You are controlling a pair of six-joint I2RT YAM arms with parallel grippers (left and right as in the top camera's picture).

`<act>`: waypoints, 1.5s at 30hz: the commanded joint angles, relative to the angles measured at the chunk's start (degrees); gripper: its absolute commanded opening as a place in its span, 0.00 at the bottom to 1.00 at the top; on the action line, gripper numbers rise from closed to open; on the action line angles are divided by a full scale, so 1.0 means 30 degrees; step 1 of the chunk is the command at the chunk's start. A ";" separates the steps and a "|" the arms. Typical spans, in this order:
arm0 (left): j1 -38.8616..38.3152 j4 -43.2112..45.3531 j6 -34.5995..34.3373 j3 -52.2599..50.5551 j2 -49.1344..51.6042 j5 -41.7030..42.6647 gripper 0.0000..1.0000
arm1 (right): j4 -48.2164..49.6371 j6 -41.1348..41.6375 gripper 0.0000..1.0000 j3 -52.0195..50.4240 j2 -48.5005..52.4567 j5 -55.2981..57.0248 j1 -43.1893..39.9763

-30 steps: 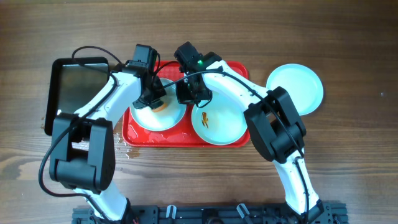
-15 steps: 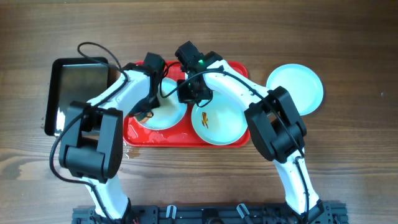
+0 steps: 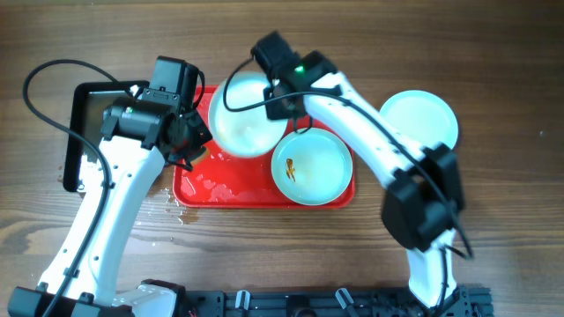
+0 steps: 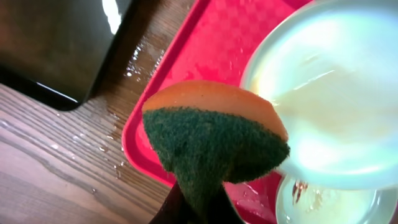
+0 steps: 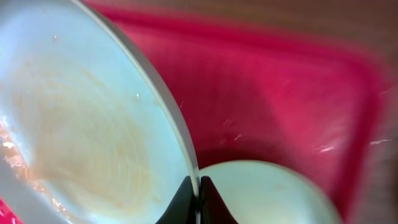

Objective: Clean dirty plates on tray and stack at the side
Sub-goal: 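Lift the lower-left plate with the right gripper and stack it right of the tray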

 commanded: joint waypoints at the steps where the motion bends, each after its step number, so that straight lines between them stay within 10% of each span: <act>1: 0.0124 -0.0146 0.0306 -0.0401 0.0080 0.0211 0.04 | -0.0532 -0.2914 0.04 0.1129 -0.3198 0.5523 0.0823; 10: 0.0124 -0.0168 0.0313 -0.1705 0.0095 -0.0248 0.04 | 0.0889 -0.8284 0.04 0.1005 -0.3024 2.2615 0.5523; 18: 0.0124 -0.0109 0.0313 -0.1705 0.0095 -0.0248 0.04 | 0.1107 -0.8502 0.04 0.1005 -0.2929 2.2877 0.5938; 24: 0.0124 -0.0189 0.0313 -0.1705 0.0095 -0.0240 0.04 | -0.5435 0.2754 0.05 0.1013 -0.3067 1.3719 0.0321; 31: 0.0124 -0.0102 0.0306 -0.1705 0.0095 -0.0240 0.04 | -0.5428 0.0947 0.04 -0.0969 -0.2987 0.1166 -1.3814; 40: 0.0124 -0.0102 0.0306 -0.1705 0.0095 -0.0240 0.04 | -0.0889 -0.1362 0.04 -0.7089 -0.2987 -0.3024 -1.7442; 41: 0.0124 -0.0109 0.0313 -0.1705 0.0095 -0.0240 0.04 | -0.0612 -0.1355 0.19 -0.7468 -0.2987 -0.3024 -1.7442; 42: 0.0124 -0.0102 0.0313 -0.1705 0.0095 -0.0240 0.04 | -0.0554 -0.1311 0.77 -0.7701 -0.2987 -0.3075 -1.7442; 43: 0.0124 -0.0102 0.0313 -0.1705 0.0095 -0.0240 0.04 | -0.0554 -0.1333 1.00 -0.7701 -0.2987 -0.3410 -1.7442; 45: 0.0124 -0.0102 0.0306 -0.1705 0.0095 -0.0233 0.04 | -0.0787 -0.3111 1.00 -0.7665 -0.3024 -0.9122 -1.7303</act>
